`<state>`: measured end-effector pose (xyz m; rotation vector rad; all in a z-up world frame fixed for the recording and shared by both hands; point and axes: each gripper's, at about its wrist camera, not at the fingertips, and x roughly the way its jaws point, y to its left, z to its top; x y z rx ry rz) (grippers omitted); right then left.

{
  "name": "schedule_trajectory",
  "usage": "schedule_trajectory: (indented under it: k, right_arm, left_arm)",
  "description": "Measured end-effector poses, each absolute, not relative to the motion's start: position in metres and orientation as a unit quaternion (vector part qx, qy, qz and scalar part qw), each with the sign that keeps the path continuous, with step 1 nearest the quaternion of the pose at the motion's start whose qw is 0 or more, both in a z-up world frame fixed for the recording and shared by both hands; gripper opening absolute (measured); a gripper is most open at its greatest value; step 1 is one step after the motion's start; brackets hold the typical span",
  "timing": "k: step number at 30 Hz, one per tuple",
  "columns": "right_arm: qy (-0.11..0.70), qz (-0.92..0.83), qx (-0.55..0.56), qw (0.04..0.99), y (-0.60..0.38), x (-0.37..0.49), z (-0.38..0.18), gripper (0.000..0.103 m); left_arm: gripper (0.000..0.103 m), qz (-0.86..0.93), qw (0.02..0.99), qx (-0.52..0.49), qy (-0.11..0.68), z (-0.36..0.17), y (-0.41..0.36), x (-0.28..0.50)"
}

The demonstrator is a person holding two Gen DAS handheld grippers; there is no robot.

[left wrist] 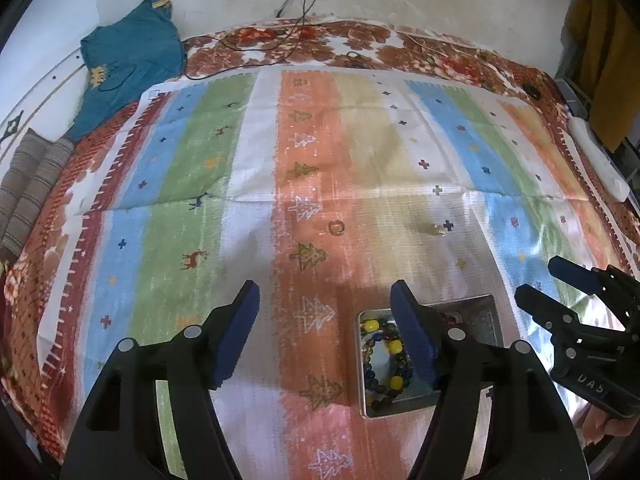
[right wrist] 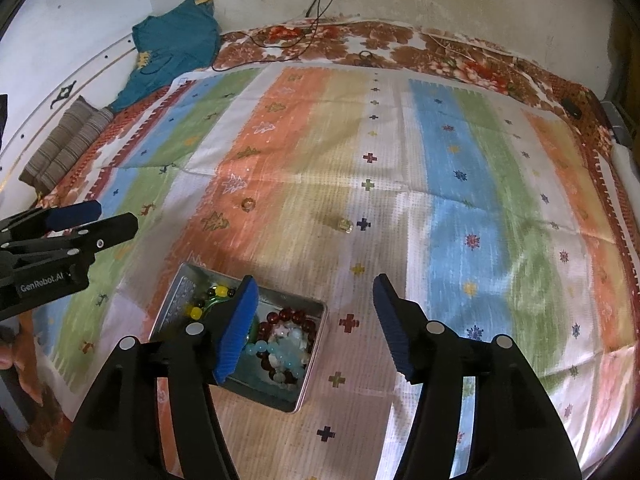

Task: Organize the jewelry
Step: 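Move the open left tool toward the silver ring while the right tool approaches the gold charm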

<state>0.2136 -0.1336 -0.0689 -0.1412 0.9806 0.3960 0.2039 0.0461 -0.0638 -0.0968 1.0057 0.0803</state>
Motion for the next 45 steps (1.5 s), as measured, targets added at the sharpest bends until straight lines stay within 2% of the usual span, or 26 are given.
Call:
schedule_trajectory:
  k: [14,45]
  right_arm:
    - [0.489,0.183,-0.075,0.849,-0.127,0.24,-0.088,0.063]
    - [0.523,0.179,-0.104,0.827,-0.108,0.294,-0.135,0.063]
  left_arm:
    - [0.07,0.033,0.864,-0.077,0.497,-0.08,0.053,0.237]
    - [0.07,0.019,0.842,-0.066,0.536,-0.121,0.054,0.294]
